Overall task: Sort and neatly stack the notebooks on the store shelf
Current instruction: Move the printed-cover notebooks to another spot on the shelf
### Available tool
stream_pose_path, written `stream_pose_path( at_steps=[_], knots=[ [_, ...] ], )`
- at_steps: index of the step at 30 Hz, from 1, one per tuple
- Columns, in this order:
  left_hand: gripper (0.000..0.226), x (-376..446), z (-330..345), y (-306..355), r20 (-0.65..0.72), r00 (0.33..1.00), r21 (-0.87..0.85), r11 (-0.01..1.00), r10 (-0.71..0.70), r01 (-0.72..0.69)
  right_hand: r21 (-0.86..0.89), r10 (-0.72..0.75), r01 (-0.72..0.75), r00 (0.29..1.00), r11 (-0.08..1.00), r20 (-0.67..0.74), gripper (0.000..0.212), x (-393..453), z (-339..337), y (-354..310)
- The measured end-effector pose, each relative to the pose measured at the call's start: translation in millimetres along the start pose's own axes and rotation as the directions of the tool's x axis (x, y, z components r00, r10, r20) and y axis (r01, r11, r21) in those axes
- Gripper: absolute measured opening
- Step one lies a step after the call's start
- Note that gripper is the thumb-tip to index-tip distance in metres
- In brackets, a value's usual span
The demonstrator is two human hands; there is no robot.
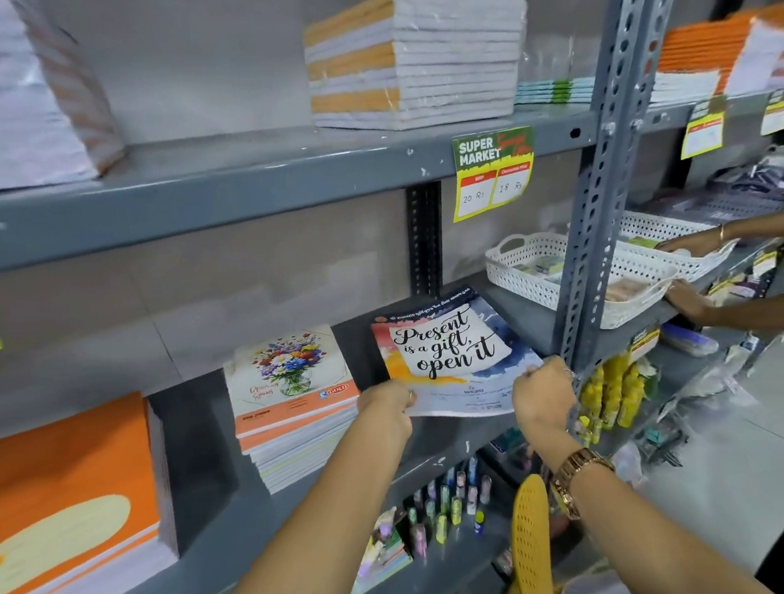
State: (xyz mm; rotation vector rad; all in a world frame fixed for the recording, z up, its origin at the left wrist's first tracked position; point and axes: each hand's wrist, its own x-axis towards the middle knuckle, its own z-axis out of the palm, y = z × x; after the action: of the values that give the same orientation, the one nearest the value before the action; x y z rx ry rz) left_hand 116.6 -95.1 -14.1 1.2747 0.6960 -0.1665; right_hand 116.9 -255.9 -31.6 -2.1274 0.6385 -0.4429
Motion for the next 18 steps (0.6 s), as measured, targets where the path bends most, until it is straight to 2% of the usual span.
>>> stream_pose_path(
  at_steps=[2, 9, 14, 18],
  knots=[
    [0.028, -9.7, -7.8, 5.2, -0.004, 1.0, -0.025, 0.999, 0.031, -0.031, 0.051, -0.011, 0.011, 1.0, 0.999, 0.006, 0.029, -9.4, -7.6, -9.1],
    [0.036, -53.7, -74.5, 27.0, -0.036, 0.986, -0.102, 0.981, 0.161, -0.164, 0.186, -0.055, 0.044, 0.997, 0.982, 0.053, 0.026, -66.0, -8.7, -54.0],
    [0.024, -76.5, -144.6, 36.9, -0.179, 0.963, -0.172, 0.957, 0.201, -0.232, 0.257, -0.128, 0.09, 0.983, 0.962, 0.134, 0.028, -119.7, 12.1, -85.9],
    [0.021, -92.3, -216.9, 41.6, -0.296, 0.924, -0.153, 0.943, 0.24, -0.294, 0.298, -0.195, 0.12, 0.953, 0.947, 0.234, 0.029, -175.1, 35.5, -113.8]
  ],
)
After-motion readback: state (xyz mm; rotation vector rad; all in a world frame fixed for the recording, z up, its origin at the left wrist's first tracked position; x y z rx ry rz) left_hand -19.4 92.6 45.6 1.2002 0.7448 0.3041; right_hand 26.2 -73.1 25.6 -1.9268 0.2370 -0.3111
